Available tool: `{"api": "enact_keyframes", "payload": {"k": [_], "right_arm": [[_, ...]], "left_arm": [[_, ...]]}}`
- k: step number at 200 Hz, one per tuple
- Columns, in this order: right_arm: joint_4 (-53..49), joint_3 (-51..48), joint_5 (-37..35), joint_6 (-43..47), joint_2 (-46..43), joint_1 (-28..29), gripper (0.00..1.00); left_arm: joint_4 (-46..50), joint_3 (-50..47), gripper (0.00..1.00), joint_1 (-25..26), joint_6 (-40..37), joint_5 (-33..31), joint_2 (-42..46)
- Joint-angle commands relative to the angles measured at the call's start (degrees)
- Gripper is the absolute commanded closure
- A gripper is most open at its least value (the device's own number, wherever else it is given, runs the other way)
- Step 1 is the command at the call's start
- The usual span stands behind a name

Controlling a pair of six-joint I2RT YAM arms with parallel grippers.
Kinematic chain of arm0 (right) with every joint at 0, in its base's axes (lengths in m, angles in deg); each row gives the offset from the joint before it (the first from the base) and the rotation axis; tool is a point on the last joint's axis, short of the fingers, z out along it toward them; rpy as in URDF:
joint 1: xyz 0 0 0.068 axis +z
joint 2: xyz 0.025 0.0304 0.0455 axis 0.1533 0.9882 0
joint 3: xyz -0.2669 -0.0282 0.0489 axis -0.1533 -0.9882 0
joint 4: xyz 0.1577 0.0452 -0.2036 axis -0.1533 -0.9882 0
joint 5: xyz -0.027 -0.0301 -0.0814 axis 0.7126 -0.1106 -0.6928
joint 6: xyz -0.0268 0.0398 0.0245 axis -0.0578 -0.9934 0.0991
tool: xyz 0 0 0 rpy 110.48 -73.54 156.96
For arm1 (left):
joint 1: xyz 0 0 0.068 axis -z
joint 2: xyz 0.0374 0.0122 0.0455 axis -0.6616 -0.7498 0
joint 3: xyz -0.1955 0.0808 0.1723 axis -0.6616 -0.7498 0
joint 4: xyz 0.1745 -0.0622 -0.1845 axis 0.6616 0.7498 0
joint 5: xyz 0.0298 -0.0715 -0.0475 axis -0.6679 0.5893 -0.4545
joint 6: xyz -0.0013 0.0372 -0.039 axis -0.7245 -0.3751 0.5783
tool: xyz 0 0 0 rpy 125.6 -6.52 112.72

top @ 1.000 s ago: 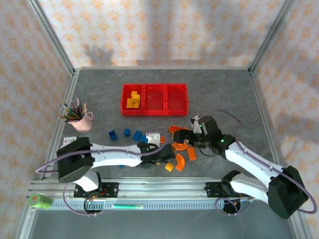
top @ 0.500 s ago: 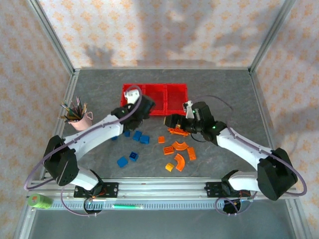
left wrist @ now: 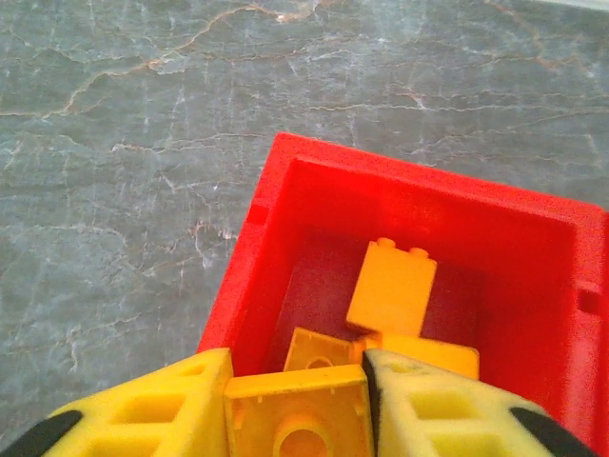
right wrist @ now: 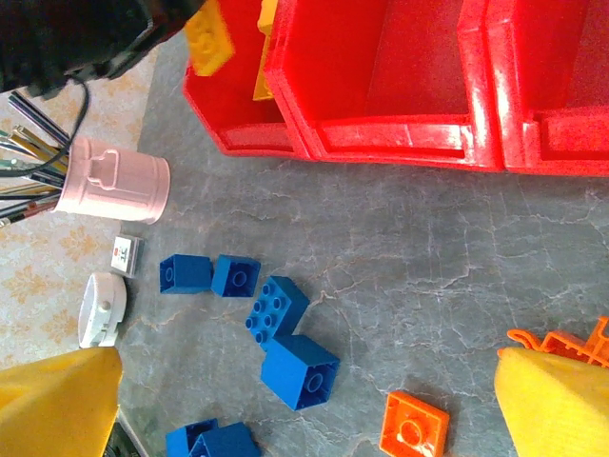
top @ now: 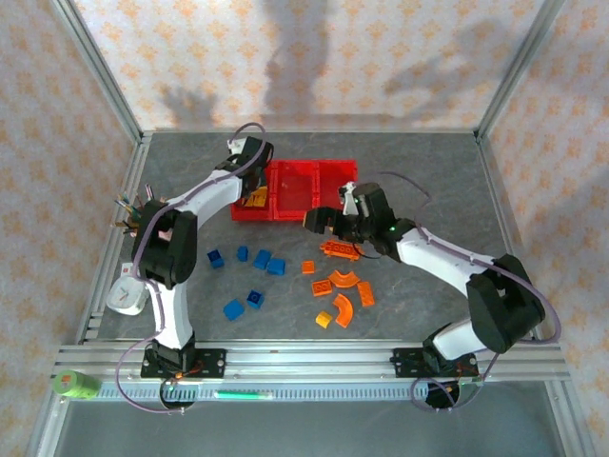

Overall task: Sort the legos into containers by color
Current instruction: Place the lego in the container, then pick up the lego from the middle-left of the table.

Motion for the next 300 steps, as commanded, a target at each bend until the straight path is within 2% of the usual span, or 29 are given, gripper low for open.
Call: {"api": "enact_keyframes", "payload": {"k": [1,32,62,76,123,145,199,250,300], "right_arm": [[0.2,2.3,-1.1,1.6,0.0,-0.2,0.0],[-0.7,2.3,-0.9,2.2,-0.5,-0.2,0.0],[-2.7,1.1,-2.3,3.1,-2.6,-0.2,0.0],[-3.9,0.2,-2.9,3.5,-3.6,-0.2,0.0],[-8.0,-3.8,-4.1,5.0,-7.6,-0.3,0.0],[-12.0,-4.9,-4.8,6.3,-9.3,-0.3,0.0],[-18.4,-10.2,-5.5,4.7,-15.0,-0.3,0.0],[-21.4,-16.3,-6.9,-0.2,-22.9,-0.3,0.0],[-22.1,-21.3,-8.3,-4.7,-28.1,-0.3,0.0]], "left_arm": [[0.7,3.4,0.49,0.0,-2.4,0.3,-0.6],[3.2,5.2,0.45,-0.1,-2.4,-0.2,0.4],[4.2,1.3,0.4,1.3,-1.6,6.1,6.9],[4.2,-2.0,0.38,3.2,-1.0,6.9,10.8],[3.6,-15.8,0.36,12.6,3.3,9.1,24.3],[-0.3,-24.1,0.36,17.2,6.1,15.3,31.8],[-3.2,-37.5,0.36,30.9,16.0,11.4,44.0],[-5.7,-42.7,0.34,44.3,21.0,7.6,44.5],[-5.7,-40.9,0.31,53.0,29.0,7.0,35.9]]}}
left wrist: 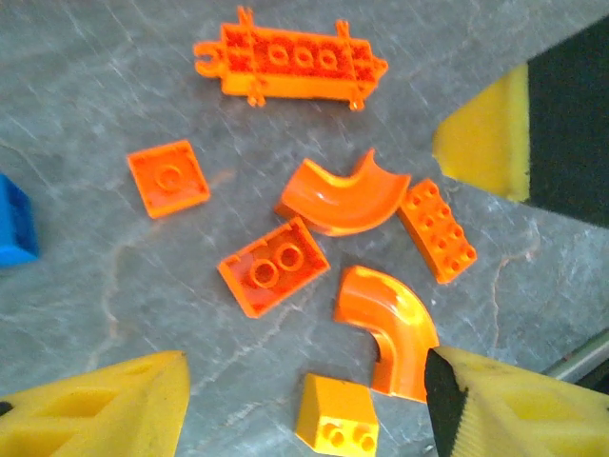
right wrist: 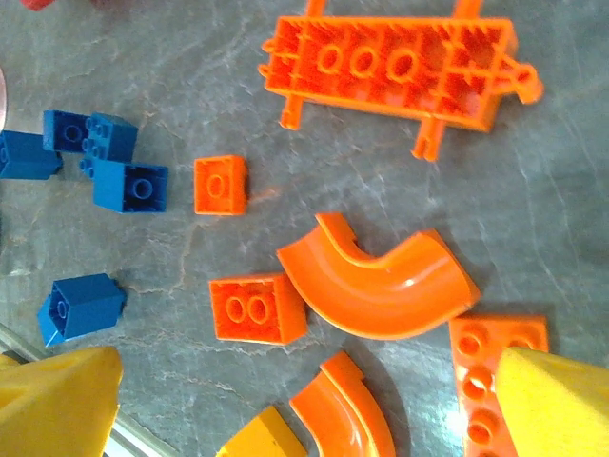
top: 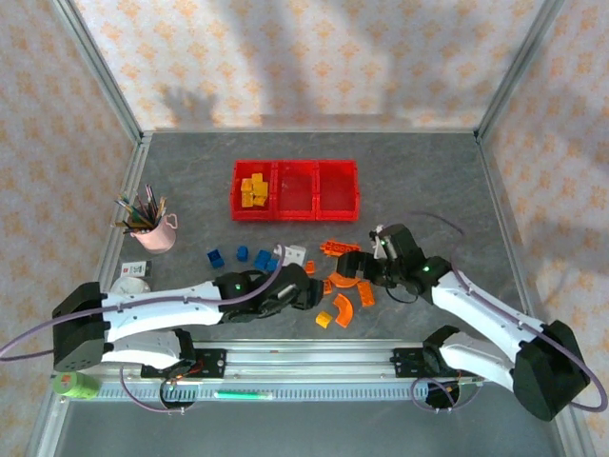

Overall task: Sort the legos into containers by color
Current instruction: Pick up the lego from the middle-left of the table.

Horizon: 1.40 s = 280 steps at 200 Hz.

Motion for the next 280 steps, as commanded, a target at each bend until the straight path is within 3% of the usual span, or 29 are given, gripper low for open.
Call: {"api": "enact_keyframes", "payload": {"k": [1,35,84,189,218,245,280], "right_arm": [[-1.3,-1.7,-2.2,-3.3,-2.3,-0.2,0.0],[-1.0,-3.9,-1.7,-4.4,-4.8,-0.2,0.0],[-1.3,-4.8,-2.2,-4.8,-6.3,-0.2,0.0],[-0.2,-4.8,-1.9,-4.6,-5.9,-0.2,0.0],[-0.1,-4.6,-1.9,-4.5,-5.7,-0.2,0.0],[0.0,-4.2,-1.3,-4.0,-5.7,-0.2,0.0],[1.1,-3.0,0.6,-2.5,-5.9,-0.2,0.0]], "left_arm": [[0.1,1.7,0.31,3.2,6.3,-2.6,-5.0],[5.3,7.8,0.28,8.1,8.1,-5.4,-14.1],[3.2,7.8,0.31,8.7,8.4,-5.3,-19.9],[0.1,6.1,0.46,8.6,8.7,-3.0,-24.8],[-0.3,5.8,0.55,8.4,9.0,-3.0,-25.9],[-0.4,5.6,0.64,8.4,8.9,-2.9,-25.1],[1.9,5.2,0.65,7.8,9.7,-3.9,-21.7]]}}
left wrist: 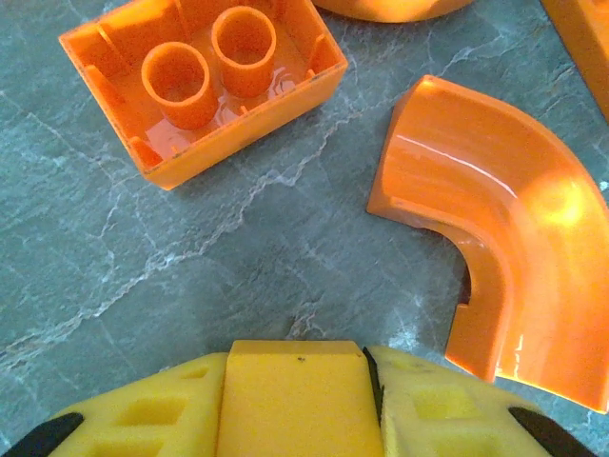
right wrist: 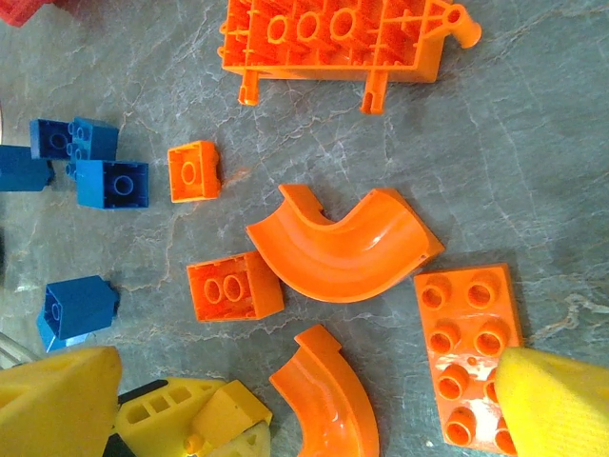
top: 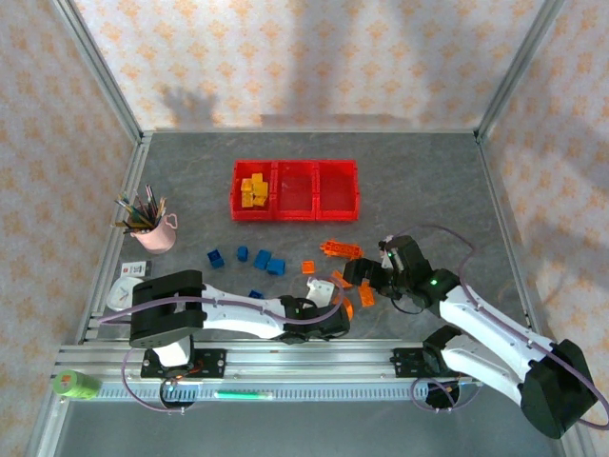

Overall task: Sort the legos into containers by color
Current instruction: Pick up the lego from the middle-left of the table, then place the lego in the container.

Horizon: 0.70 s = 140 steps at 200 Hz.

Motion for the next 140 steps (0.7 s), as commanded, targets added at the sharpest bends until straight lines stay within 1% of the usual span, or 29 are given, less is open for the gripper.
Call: {"api": "enact_keyframes", "payload": {"k": [1,8,34,47,62,82,93,118,140], "right_arm": [[1.7,1.2,1.4,1.5,-0.3,-0.2,0.0],[2.0,1.6,1.7,1.5,-0.4,-0.2,0.0],[3.5,4.0,3.1,1.8,0.2,-0.2,0.0],[4.6,5.4,3.8,2.1,1.2,-0.2,0.0],[6.0,7.2,4.6,2.4,2.7,-0.2,0.0],[8.8,9.7,5.9,2.4,5.2,-0.2,0.0],[10.7,11.0,6.7,2.4,6.7,-0.2,0.0],[13.7,14.0,6.6,2.7,11.1,-0.2,0.0],[15.5,16.4,6.0,3.4,14.9,-0.2,0.0]], "left_arm": [[1.3,-0.8,0.65,-0.8,1.2,-0.8,2.7],[2.4,-0.6,0.66,-1.2,1.3,-1.3,4.2],[12.2,2.9,0.66,-2.9,2.0,-8.0,9.3],[14.3,3.5,0.66,-4.7,0.9,-9.7,12.0],[15.5,3.2,0.66,-8.0,-0.7,-11.0,15.2],[17.0,3.7,0.65,-13.6,-3.8,-13.1,18.8],[16.8,4.0,0.66,-17.6,-6.1,-13.8,20.6],[14.7,6.3,0.66,-27.9,-12.6,-12.7,22.4],[11.1,8.5,0.66,-36.4,-18.0,-11.2,21.0]]}}
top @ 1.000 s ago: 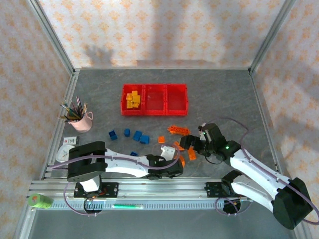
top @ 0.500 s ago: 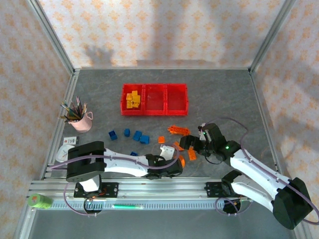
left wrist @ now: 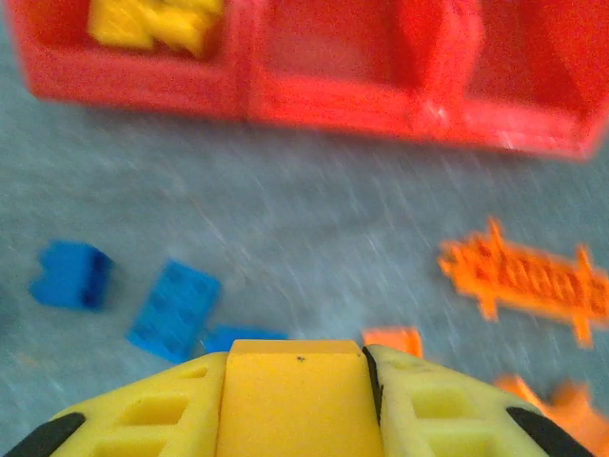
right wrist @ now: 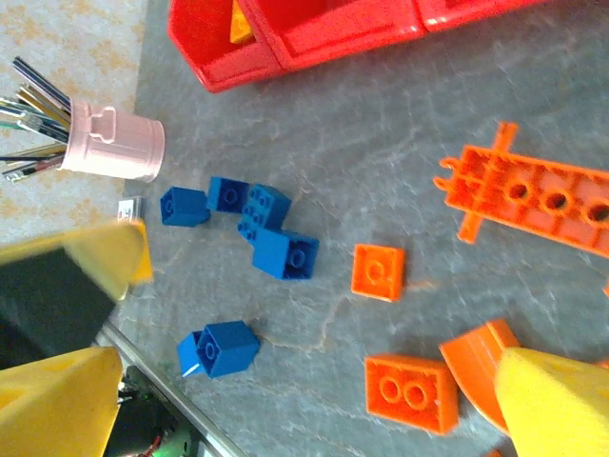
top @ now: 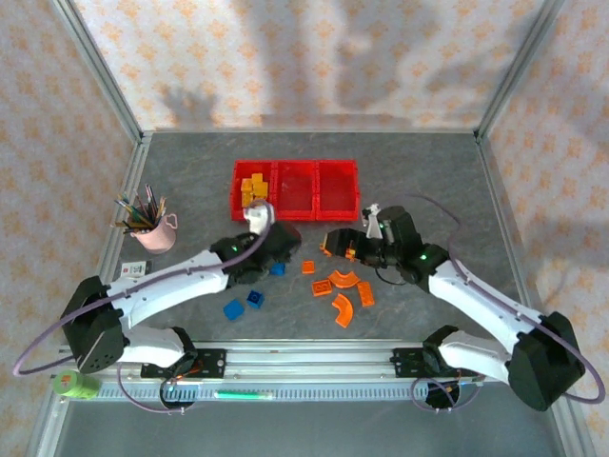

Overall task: Sort the legos into containers by color
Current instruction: Place the lego in the container.

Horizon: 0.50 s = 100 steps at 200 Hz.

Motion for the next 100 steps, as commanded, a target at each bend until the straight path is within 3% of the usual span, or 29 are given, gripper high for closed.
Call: {"api": "enact_keyframes", "payload": {"k": [1,48,100], "right_arm": [[4.6,3.1,0.0,1.6,3.0,-0.2,0.0],[6.3,7.6,-3.0,3.1,10.7,-0.2,0.0],[4.9,11.8,-5.0,5.6,16.6,-0.2,0.0]], "left_arm": [[-2.0,3.1,0.66,-7.2,-8.5,-0.7,-0.4],[-9.5,10.4,0.66,-21.1,-15.5,4.4,-12.3],[-12.6,21.2,0.65,-26.7,-18.4,6.9,-27.0]]}}
